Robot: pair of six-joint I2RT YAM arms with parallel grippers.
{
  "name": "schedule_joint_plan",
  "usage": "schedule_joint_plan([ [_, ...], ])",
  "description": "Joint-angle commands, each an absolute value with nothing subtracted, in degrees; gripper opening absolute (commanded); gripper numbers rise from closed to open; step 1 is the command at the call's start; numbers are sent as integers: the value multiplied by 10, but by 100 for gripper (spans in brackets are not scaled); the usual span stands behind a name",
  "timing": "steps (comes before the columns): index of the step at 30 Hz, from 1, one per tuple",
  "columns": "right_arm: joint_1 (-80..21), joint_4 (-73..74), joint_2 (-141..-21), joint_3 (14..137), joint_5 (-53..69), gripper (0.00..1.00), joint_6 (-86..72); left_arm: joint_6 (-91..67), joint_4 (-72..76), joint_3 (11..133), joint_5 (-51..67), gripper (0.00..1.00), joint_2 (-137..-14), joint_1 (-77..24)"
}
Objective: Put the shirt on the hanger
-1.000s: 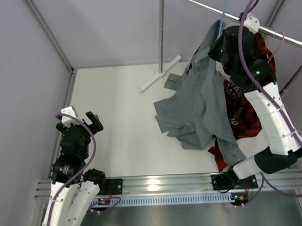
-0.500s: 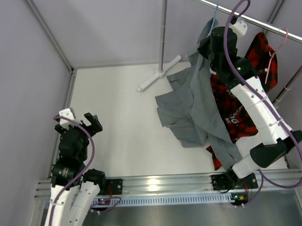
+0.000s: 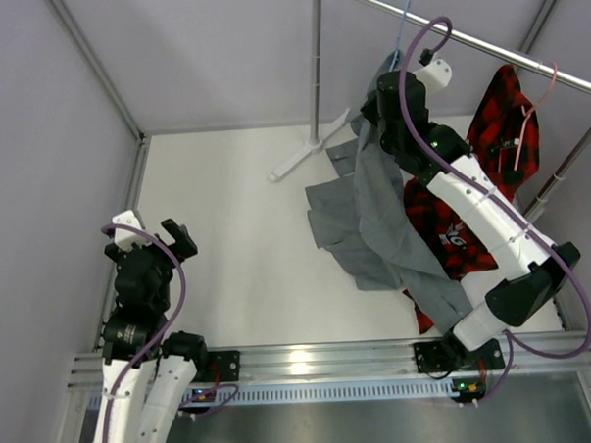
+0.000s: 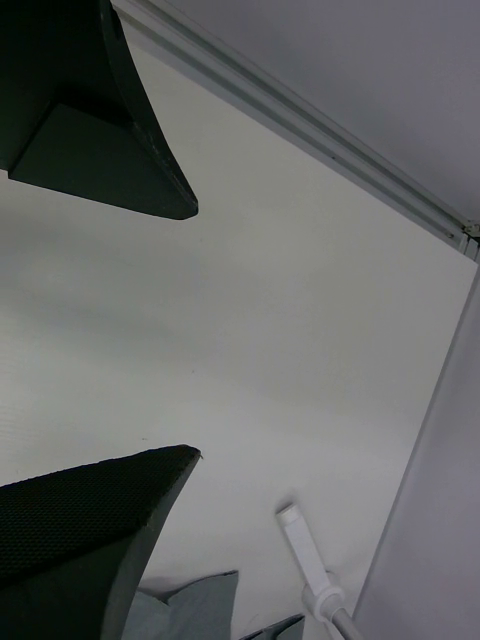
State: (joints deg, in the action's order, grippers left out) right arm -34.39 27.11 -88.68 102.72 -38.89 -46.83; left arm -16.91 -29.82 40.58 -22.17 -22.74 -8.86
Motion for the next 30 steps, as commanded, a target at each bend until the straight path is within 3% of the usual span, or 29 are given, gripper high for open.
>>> schedule_joint_plan([
  [1, -362, 200, -876, 1021, -431, 7, -484, -175, -262, 401, -215, 98, -231, -83],
  [2, -363, 194, -871, 1013, -431, 19, -487, -174, -261, 400, -216, 98, -233, -83],
  [3, -362, 182, -865, 1003, -427, 40, -485, -173, -260, 401, -217, 98, -238, -83],
  [4, -362, 154, -857, 979, -423, 78, -484, -172, -260, 402, -215, 98, -242, -83],
  [6, -363, 138, -838, 969, -409, 99, -484, -170, -256, 405, -208, 98, -260, -83],
  [15, -359, 202, -707, 945, -382, 100, -401, -163, -252, 425, -145, 98, -321, -76],
  [21, -351, 399, -557, 856, -209, 100, -272, -162, -277, 460, 25, 98, -345, -82],
  [24, -351, 435, -474, 741, -131, 99, -198, -168, -309, 485, 89, 98, -328, -82],
  [30, -351, 450, -290, 607, -120, 100, -163, -162, -403, 536, 21, 98, -225, -82],
])
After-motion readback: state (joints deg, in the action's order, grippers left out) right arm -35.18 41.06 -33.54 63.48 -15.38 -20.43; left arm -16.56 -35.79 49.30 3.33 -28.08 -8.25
